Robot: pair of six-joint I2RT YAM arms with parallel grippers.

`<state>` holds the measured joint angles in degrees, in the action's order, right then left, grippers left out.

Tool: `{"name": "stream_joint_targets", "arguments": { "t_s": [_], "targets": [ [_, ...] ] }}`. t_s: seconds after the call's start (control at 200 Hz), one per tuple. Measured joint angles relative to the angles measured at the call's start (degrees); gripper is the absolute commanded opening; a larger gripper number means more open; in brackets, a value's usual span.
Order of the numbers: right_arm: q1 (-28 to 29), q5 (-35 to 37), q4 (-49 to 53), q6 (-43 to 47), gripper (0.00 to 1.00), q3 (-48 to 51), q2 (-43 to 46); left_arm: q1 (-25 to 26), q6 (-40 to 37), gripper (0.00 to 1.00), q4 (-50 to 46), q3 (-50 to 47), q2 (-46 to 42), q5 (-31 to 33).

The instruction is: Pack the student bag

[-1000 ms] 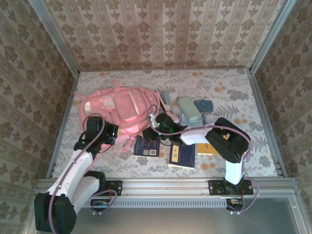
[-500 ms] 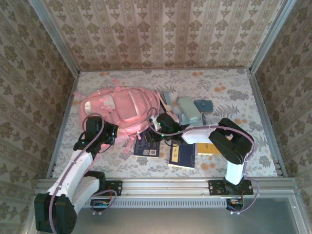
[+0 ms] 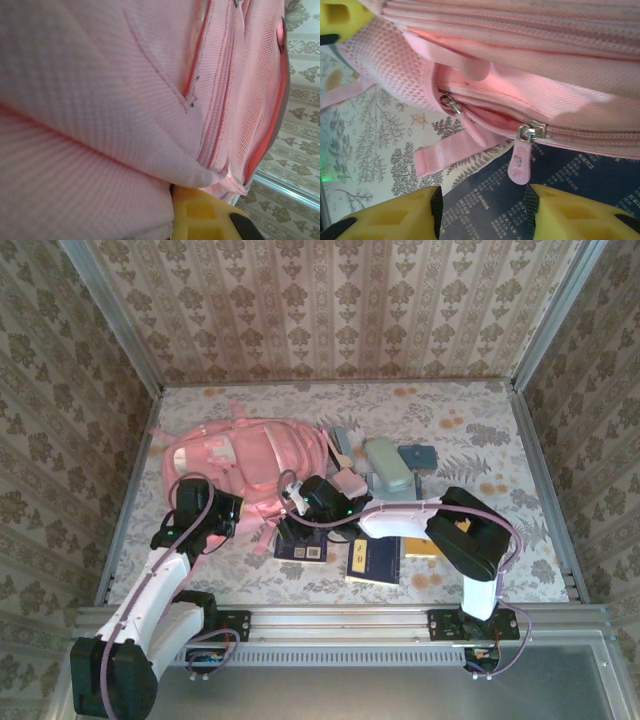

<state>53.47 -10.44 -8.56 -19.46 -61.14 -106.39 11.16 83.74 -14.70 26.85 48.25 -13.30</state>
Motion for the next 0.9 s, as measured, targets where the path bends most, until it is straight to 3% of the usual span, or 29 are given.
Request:
{"name": "stream_joint_targets", "arguments": {
  "t_s": [0.41,0.5,0.61,0.69,0.9],
  "targets": [
    [0.0,1.92,3.04,-0.22,0.42,-5.4,-6.43,0.0,0.0,0.0,0.0,0.0,0.0,0.0],
    [0.0,2.12,3.45,-0.15,0.33,-6.88,-7.58,0.0,0.0,0.0,0.0,0.0,0.0,0.0],
    [0.0,2.54,4.04,-0.66,0.1,-8.39,-8.76,0.0,0.0,0.0,0.0,0.0,0.0,0.0],
    [0.0,3.02,4.26,-0.55,0.0,-8.39,-8.74,-0.02,-0.17,0.0,0.0,0.0,0.0,0.0],
    [-0.59,2.86,3.15,-0.52,0.0,-5.22,-5.33,-0.72,-1.6,0.0,0.0,0.02,0.0,-1.07]
  ]
}}
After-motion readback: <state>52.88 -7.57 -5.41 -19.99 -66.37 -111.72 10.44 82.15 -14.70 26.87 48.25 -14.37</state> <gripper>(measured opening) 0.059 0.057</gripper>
